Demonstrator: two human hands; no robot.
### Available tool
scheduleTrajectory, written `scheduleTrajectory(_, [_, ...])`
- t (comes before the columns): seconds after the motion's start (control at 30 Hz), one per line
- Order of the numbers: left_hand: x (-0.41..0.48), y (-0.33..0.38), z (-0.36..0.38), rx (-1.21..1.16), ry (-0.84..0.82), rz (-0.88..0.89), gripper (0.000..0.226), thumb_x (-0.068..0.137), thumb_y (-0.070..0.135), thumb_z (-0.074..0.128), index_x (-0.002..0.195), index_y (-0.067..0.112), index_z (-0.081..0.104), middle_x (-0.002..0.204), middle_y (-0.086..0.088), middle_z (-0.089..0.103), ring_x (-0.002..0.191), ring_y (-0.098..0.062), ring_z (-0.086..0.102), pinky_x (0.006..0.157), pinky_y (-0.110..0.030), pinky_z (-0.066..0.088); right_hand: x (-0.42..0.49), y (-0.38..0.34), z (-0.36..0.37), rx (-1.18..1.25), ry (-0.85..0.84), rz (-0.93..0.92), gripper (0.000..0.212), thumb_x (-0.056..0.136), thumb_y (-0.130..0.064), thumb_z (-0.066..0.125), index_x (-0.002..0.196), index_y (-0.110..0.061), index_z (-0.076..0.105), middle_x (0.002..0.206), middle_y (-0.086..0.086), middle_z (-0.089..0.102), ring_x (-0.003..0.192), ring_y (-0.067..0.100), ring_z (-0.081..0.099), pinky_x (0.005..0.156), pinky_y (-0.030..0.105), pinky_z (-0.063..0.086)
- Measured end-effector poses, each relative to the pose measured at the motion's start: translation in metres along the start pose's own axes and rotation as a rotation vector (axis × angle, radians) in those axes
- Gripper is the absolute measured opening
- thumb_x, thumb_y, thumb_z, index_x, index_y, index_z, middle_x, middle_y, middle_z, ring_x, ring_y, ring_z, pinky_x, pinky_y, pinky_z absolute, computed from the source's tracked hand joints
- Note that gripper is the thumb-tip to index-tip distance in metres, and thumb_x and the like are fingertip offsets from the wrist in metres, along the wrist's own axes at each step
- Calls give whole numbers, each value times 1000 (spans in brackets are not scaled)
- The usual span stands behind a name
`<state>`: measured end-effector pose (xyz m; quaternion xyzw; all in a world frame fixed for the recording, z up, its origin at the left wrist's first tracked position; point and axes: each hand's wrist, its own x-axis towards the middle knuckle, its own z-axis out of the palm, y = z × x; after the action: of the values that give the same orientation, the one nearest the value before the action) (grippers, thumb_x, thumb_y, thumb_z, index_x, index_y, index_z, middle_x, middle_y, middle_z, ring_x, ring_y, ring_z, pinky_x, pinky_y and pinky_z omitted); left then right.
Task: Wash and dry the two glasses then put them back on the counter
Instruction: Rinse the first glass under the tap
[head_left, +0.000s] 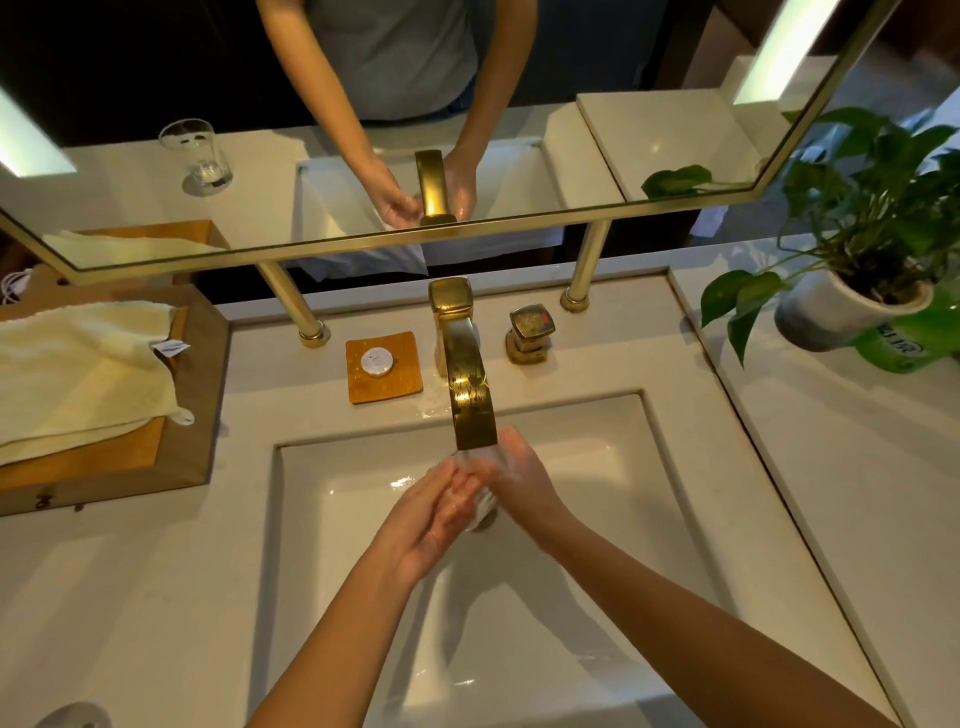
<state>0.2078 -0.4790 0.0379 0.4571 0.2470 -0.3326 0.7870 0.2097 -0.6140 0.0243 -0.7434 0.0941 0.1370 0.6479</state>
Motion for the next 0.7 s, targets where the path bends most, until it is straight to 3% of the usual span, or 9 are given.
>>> scheduleTrajectory(0.07, [-1, -3, 2, 228, -128, 88, 35, 84, 22, 69, 118, 13, 64, 90, -11, 73, 83, -18, 69, 80, -30, 52, 5, 0, -5, 37, 72, 114, 41, 87, -48, 50, 103, -11, 58, 102, 17, 62, 100, 32, 62, 88, 50, 53])
scheduleTrajectory(0.13, [-2, -6, 7, 306, -150, 128, 38, 84, 22, 69, 121, 14, 64, 104, -14, 71, 91, -18, 69, 79, -29, 51, 6, -2, -11, -33, 53, 160, 38, 93, -47, 43, 102, -13, 58, 100, 14, 63, 98, 30, 63, 87, 51, 55])
scheduleTrajectory(0.23, [-1, -11, 7, 339, -72, 169, 28, 85, 28, 68, 112, 18, 70, 107, -14, 71, 98, -21, 66, 80, -28, 49, 4, -9, -23, -290, -47, 50, 27, 100, -33, 42, 109, -17, 61, 102, 7, 64, 97, 22, 61, 88, 47, 54])
scheduleTrajectory(0.33, [1, -16, 6, 385, -43, 157, 29, 82, 33, 72, 104, 13, 73, 91, -8, 70, 88, -23, 60, 73, -25, 47, 13, -22, -41, -642, -16, -125, 24, 97, -30, 50, 115, -21, 63, 117, 0, 60, 105, 15, 56, 93, 36, 48])
scheduleTrajectory(0.47, [4, -17, 8, 369, 12, 104, 39, 77, 31, 74, 105, 4, 71, 79, -3, 70, 69, -9, 59, 55, -17, 40, 49, -57, -69, -815, 139, -319, 29, 93, -27, 58, 121, -26, 58, 132, -5, 51, 117, 14, 51, 96, 33, 46])
scheduleTrajectory(0.57, [8, -19, 7, 306, 32, 49, 26, 80, 24, 72, 99, 5, 71, 76, -3, 68, 67, -9, 56, 53, -16, 37, 83, -79, -88, -1084, 156, -300, 49, 86, -20, 68, 131, -28, 51, 140, 0, 49, 122, 25, 51, 94, 39, 48])
scheduleTrajectory(0.7, [10, -19, 3, 195, 26, -12, 16, 86, 22, 66, 95, 10, 71, 70, 1, 69, 57, -1, 60, 47, -12, 38, 110, -94, -101, -1278, 25, -236, 58, 86, -18, 68, 139, -27, 44, 130, 6, 57, 119, 29, 53, 94, 44, 51])
